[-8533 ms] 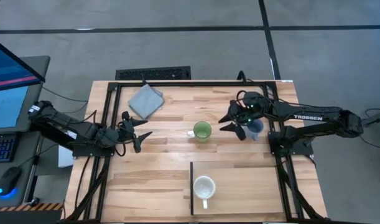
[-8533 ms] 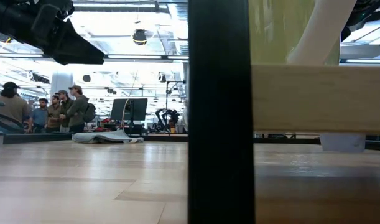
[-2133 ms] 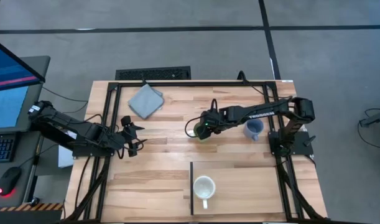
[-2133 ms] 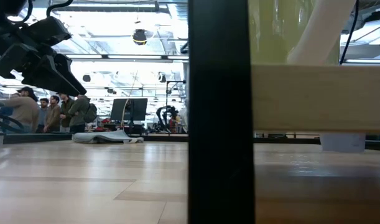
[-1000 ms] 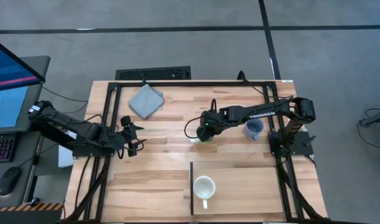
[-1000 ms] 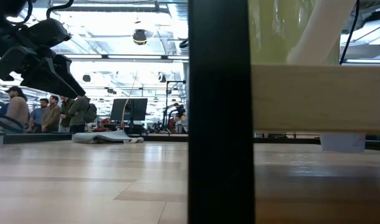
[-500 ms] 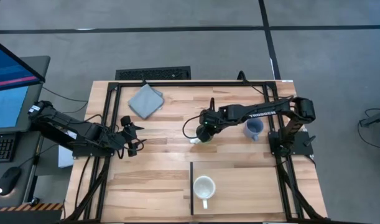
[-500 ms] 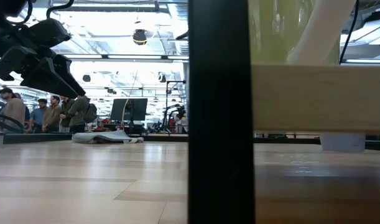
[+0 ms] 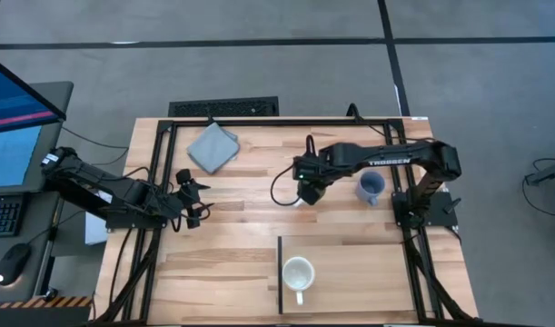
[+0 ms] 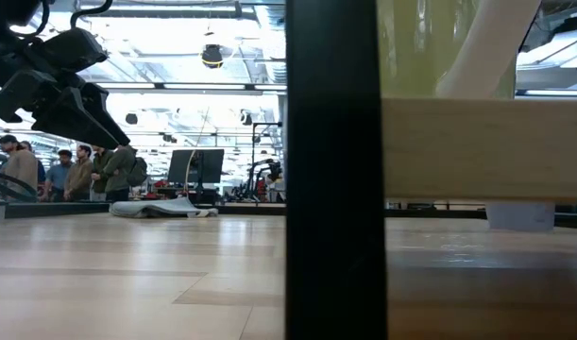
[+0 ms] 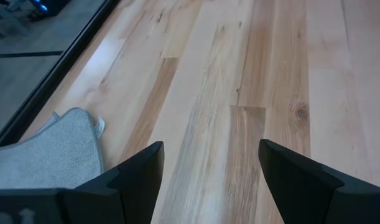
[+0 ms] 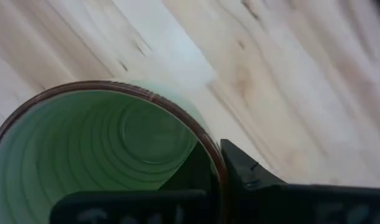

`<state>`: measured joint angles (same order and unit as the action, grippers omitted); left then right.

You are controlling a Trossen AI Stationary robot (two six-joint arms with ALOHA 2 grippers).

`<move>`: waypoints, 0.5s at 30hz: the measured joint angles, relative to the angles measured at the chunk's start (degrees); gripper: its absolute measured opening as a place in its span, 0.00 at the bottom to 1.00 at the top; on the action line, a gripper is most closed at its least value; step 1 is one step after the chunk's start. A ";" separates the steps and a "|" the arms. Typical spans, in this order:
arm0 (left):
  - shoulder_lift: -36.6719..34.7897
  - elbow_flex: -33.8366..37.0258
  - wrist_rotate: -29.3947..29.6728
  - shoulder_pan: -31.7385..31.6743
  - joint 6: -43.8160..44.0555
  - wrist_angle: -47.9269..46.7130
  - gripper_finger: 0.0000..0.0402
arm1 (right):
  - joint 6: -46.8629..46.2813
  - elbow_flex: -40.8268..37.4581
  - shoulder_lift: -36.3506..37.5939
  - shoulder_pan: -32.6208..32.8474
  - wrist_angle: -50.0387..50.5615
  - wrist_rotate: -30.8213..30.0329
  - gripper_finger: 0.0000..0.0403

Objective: Stack small to large cups/mugs on shelf
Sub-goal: Put the green cup on the table

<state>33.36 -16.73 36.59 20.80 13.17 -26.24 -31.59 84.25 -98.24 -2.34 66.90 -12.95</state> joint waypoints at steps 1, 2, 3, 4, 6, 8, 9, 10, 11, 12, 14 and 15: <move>0.00 0.00 0.08 0.02 0.00 0.02 0.63 | 0.16 1.35 0.00 0.35 1.99 -0.74 0.06; 0.01 0.00 0.08 0.02 0.02 0.03 0.63 | 0.18 2.63 0.00 0.74 4.02 -1.60 0.06; 0.02 0.00 0.09 0.00 0.06 0.04 0.63 | 0.20 3.79 0.00 1.16 6.06 -2.29 0.06; 0.00 0.00 0.09 0.02 0.22 0.03 0.63 | 0.44 4.94 0.00 1.65 8.19 -2.89 0.06; 0.02 0.00 0.09 0.00 1.07 0.03 0.63 | 0.63 6.68 0.08 2.90 12.22 -4.92 0.06; 0.00 0.00 0.07 0.00 1.68 0.03 0.63 | 0.76 7.40 0.97 4.07 14.65 -5.36 0.06; 0.00 0.00 0.07 0.02 2.15 0.03 0.63 | 0.80 7.41 1.64 4.63 15.29 -5.37 0.06; 0.00 0.00 0.07 0.00 2.55 0.04 0.63 | 1.00 7.34 2.43 5.13 15.37 -5.37 0.06; 0.00 0.00 0.07 0.01 2.65 0.14 0.63 | 1.53 7.01 3.38 5.60 14.99 -5.31 0.06; 0.00 0.01 0.07 0.01 2.67 0.33 0.63 | 2.09 6.73 4.29 6.12 14.91 -5.35 0.06; 0.00 0.02 0.07 0.00 2.71 0.44 0.63 | 2.99 6.51 6.07 7.00 15.39 -5.38 0.06; 0.00 0.02 0.07 0.02 2.71 0.44 0.63 | 3.34 6.49 7.00 7.48 15.43 -5.50 0.06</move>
<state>33.36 -16.71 36.67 20.82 15.88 -25.80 -28.25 90.74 -91.23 5.14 82.33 -18.45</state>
